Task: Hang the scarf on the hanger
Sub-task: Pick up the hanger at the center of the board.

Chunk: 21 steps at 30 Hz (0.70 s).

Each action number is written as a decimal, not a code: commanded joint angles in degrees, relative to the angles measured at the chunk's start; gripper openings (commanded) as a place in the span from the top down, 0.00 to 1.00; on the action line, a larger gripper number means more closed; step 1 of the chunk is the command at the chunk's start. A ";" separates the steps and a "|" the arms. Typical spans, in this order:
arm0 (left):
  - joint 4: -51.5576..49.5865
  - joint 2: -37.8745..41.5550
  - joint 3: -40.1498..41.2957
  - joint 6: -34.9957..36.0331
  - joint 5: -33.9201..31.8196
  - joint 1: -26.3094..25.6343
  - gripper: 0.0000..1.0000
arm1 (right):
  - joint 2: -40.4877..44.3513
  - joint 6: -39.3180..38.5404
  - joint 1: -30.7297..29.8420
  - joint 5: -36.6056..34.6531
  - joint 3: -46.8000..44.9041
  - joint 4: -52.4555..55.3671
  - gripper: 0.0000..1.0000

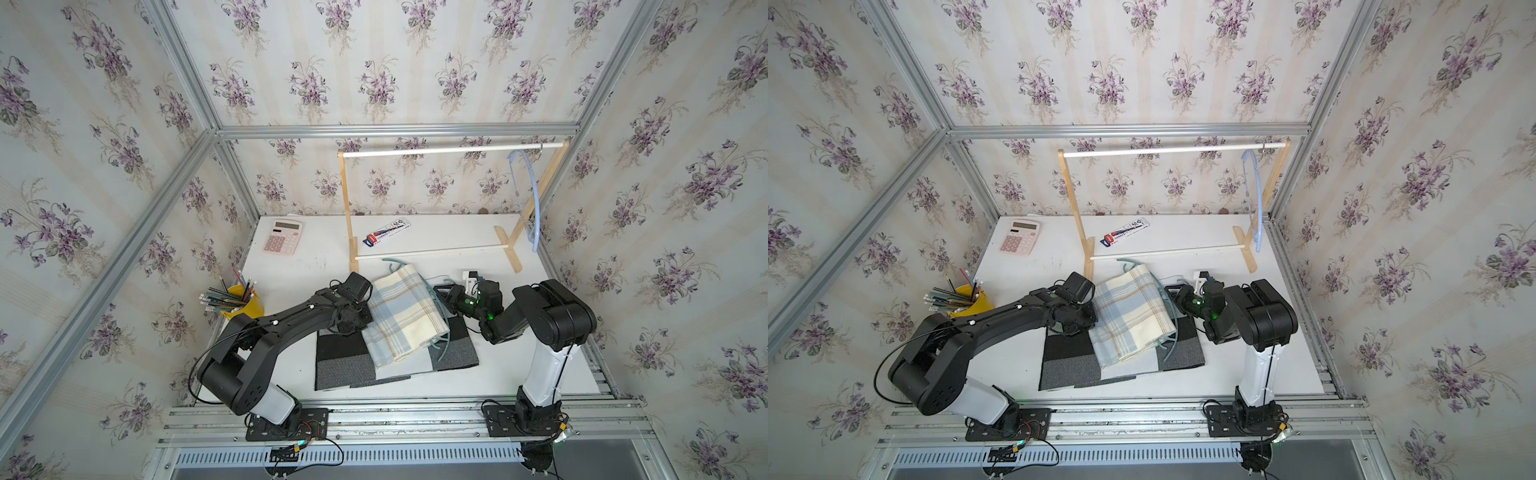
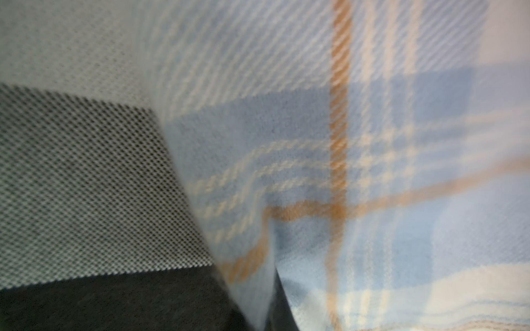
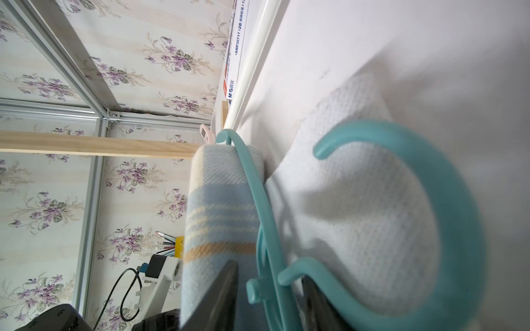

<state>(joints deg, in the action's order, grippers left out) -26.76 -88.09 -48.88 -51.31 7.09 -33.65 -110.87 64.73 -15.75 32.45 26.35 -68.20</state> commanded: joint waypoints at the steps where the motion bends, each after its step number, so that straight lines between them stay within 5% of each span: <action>1: -0.80 -0.15 -0.07 0.59 -1.07 0.03 1.00 | -0.45 1.97 -0.16 1.07 -0.06 -9.50 0.78; 7: -1.09 -0.04 -0.28 0.68 -1.07 0.07 1.00 | 2.07 0.75 -0.16 3.38 -2.32 -11.22 1.00; 21: -1.19 1.74 0.59 0.20 -1.08 -0.01 1.00 | 7.35 -5.64 -1.09 5.67 -3.88 -1.50 1.00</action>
<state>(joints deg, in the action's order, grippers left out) -27.22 -86.67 -48.51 -51.18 6.66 -33.71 -103.57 61.28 -16.36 36.40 22.81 -70.74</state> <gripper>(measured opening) 0.075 0.088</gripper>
